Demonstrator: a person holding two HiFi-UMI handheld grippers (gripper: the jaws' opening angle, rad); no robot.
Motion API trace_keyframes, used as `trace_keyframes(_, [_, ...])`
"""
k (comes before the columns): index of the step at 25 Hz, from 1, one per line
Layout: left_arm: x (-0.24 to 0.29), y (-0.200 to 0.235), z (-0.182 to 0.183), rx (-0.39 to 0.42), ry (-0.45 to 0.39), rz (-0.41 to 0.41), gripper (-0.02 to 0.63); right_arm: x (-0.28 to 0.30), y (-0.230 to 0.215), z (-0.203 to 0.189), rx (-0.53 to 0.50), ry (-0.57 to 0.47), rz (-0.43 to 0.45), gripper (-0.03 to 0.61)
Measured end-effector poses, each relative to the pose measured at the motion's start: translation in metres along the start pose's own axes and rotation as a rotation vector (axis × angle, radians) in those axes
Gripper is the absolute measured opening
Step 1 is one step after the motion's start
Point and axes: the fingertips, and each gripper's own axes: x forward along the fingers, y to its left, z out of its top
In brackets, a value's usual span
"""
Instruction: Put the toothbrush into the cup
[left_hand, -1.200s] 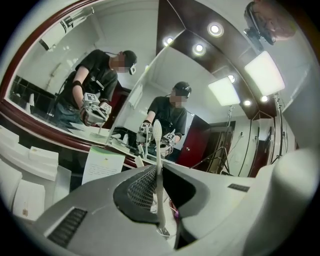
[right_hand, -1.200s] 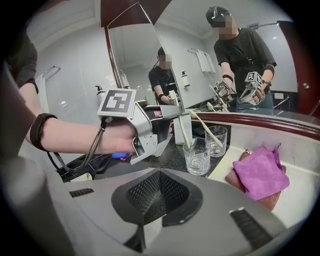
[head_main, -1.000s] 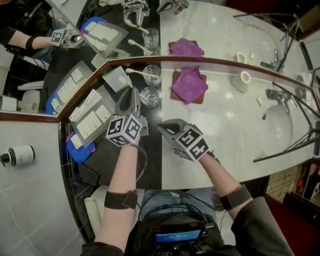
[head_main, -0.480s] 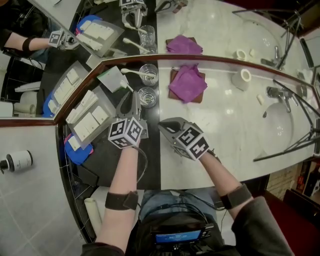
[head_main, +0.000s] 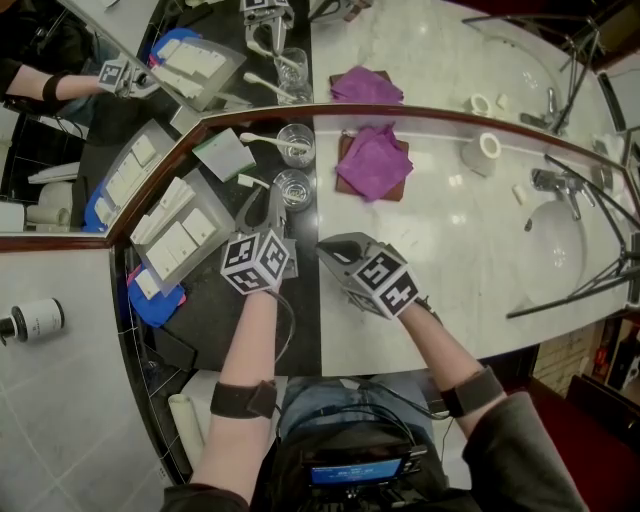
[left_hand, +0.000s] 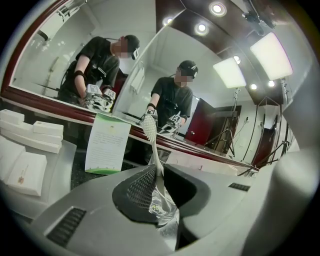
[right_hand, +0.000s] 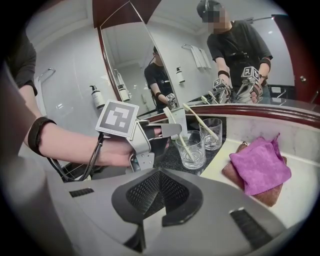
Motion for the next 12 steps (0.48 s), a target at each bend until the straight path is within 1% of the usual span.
trace_keyframes(1, [0.000,0.000,-0.002,0.000,0.012,0.001,0.068,0.000,0.001,0.000,0.000,0.000,0.000,0.017])
trace_keyframes(2, [0.000,0.001,-0.004,-0.003,0.024,0.001,0.106,0.000,0.001,-0.001,-0.001,0.000,-0.001,0.017])
trace_keyframes(3, [0.000,0.001,-0.007,-0.009,0.035,-0.001,0.129,0.000,0.002,-0.001,-0.001,0.000,-0.001,0.017])
trace_keyframes(5, [-0.002,0.003,-0.011,-0.018,0.052,-0.004,0.151,-0.001,0.003,-0.001,0.000,-0.001,-0.002,0.017])
trace_keyframes(12, [-0.021,0.001,-0.016,-0.015,0.082,0.010,0.156,-0.009,0.011,-0.001,-0.004,-0.003,-0.005,0.017])
